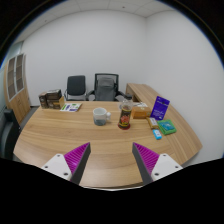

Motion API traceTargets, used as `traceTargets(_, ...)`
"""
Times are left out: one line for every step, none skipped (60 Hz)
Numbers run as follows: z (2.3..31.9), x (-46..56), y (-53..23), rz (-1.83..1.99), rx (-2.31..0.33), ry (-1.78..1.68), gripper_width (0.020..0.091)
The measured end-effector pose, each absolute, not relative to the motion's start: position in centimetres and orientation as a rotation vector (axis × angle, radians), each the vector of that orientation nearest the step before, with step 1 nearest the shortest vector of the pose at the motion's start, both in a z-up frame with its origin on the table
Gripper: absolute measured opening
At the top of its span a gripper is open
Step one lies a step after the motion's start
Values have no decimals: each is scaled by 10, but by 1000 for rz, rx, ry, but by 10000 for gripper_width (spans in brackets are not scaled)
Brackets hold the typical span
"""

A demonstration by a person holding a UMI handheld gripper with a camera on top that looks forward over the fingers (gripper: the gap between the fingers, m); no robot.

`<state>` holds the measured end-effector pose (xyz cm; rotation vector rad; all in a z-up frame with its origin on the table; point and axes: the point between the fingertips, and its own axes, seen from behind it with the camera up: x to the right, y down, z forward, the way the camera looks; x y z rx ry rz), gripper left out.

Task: Pour water

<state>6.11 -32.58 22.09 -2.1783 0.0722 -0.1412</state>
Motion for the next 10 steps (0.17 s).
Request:
traceTargets(222, 61, -326, -144, -2175, 72, 857)
traceTargets(223, 60, -326, -147, -2170, 74, 853)
traceTargets(225, 60, -325, -150, -2167, 76, 855)
traceTargets(226, 60, -326, -152, -2166, 75, 854)
traceTargets(226, 59, -325, -154, -2166, 72, 856)
traceTargets(227, 58, -325, -157, -2165, 70, 856)
traceTargets(229, 57, -325, -160, -2163, 68, 857)
traceTargets(230, 56, -325, -160, -2161, 65, 857)
traceTargets(231, 56, -323, -157, -2159, 62, 858)
traceTargets(232, 55, -323, -156, -2157, 59, 855)
